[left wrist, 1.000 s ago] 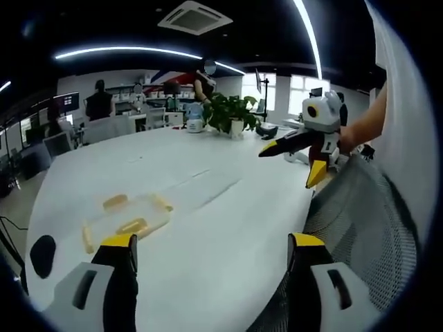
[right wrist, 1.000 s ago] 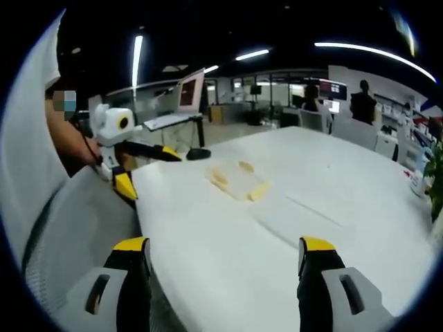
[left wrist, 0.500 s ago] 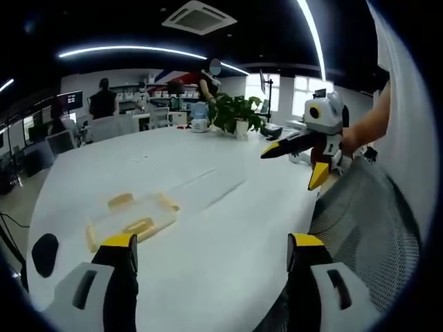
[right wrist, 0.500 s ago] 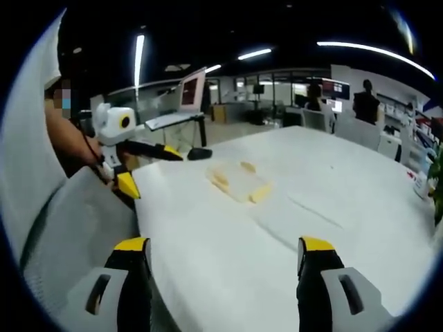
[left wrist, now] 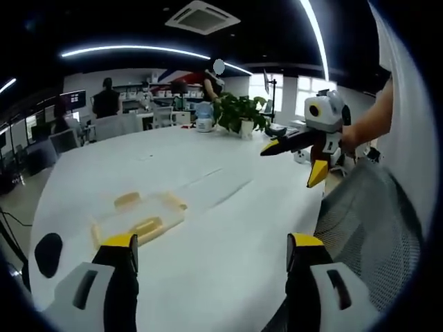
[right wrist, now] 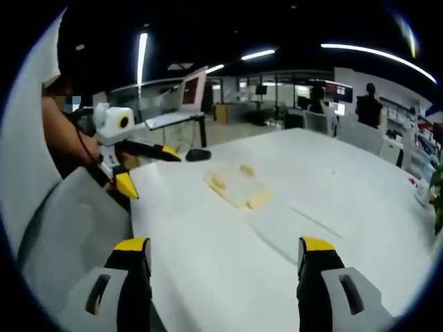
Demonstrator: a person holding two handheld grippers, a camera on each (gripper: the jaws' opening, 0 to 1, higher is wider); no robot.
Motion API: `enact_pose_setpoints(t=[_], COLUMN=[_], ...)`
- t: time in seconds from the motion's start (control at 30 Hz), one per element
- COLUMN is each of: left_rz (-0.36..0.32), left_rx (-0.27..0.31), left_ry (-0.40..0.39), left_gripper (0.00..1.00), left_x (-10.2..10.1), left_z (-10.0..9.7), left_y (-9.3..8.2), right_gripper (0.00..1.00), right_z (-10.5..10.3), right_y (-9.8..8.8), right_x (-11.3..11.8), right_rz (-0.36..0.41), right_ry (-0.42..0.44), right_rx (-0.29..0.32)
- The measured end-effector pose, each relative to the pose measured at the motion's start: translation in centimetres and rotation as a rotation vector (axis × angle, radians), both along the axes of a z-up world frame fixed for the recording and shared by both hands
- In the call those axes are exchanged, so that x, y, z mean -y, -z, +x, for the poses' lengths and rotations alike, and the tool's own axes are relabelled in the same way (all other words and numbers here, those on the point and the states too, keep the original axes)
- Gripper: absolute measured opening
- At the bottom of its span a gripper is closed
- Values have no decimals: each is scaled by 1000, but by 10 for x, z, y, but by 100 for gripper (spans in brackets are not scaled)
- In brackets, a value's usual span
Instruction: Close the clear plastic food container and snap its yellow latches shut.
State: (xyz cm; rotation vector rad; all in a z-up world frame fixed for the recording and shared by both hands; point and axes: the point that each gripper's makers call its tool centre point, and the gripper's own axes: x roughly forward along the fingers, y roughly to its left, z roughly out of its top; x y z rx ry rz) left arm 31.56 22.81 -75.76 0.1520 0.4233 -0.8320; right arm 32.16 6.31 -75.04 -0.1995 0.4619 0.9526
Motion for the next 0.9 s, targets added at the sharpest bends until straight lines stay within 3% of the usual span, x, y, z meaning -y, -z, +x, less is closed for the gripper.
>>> enact_pose_setpoints(t=[0.53, 0.9], left_rz=[18, 24], left_rx=[-14, -14], left_ry=[-8, -20], left_gripper=[90, 90], left_x=[-12, -18], left_z=[9, 19], left_y=[8, 11], right_gripper=[88, 88], right_z=[9, 27], right_y=[5, 5], right_x=[-6, -16], right_rz=[-9, -7], right_ry=[-6, -7], right_rx=[-2, 3])
